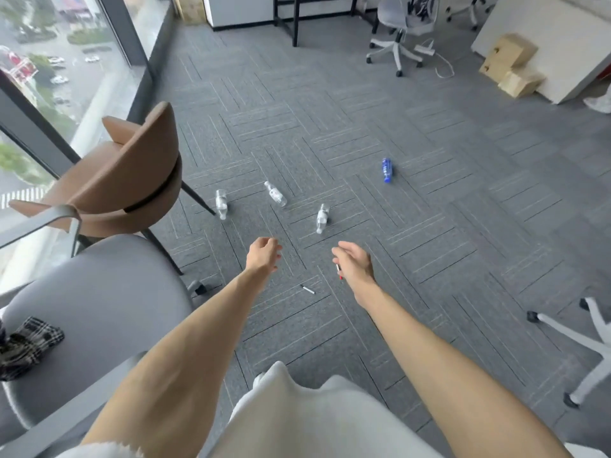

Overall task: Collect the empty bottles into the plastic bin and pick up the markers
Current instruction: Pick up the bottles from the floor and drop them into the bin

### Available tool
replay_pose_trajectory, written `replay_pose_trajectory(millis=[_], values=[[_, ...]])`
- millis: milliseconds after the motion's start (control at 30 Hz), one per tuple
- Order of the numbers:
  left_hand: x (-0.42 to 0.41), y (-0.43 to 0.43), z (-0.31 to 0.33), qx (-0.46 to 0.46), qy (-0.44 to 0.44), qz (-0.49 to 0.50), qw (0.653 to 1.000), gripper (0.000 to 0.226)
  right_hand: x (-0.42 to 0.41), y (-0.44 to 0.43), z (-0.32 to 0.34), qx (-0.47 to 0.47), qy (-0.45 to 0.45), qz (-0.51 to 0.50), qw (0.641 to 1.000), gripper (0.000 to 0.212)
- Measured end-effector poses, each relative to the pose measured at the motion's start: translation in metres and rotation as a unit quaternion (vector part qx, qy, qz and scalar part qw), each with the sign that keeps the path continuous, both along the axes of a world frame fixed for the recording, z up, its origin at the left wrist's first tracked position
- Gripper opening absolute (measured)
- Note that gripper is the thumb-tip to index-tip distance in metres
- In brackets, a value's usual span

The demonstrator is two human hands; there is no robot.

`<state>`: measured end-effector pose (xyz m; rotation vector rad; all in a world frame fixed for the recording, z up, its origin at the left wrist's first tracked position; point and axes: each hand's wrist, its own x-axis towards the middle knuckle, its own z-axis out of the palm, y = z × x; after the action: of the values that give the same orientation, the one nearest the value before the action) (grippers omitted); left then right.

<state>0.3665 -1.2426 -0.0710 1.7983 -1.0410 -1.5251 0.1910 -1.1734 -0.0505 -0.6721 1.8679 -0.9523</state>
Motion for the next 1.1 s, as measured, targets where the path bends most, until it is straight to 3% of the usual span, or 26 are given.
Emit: replay_pose_trajectory(millis=[433, 633, 1100], values=[[-0.030, -0.189, -0.001, 0.031, 0.003, 0.081, 0.996, 0.032, -0.039, -0.248, -0.033, 0.001, -0.035, 0.097, 0.995, 0.038], [-0.029, -0.268, -0.005, 0.030, -0.005, 0.129, 0.991, 0.017, -0.041, -0.342, -0.042, 0.048, -0.023, 0.149, 0.987, 0.046], [0.028, -0.506, -0.097, 0.122, -0.016, 0.146, 0.982, 0.018, 0.008, -0.581, -0.107, 0.133, 0.032, 0.184, 0.973, 0.050]])
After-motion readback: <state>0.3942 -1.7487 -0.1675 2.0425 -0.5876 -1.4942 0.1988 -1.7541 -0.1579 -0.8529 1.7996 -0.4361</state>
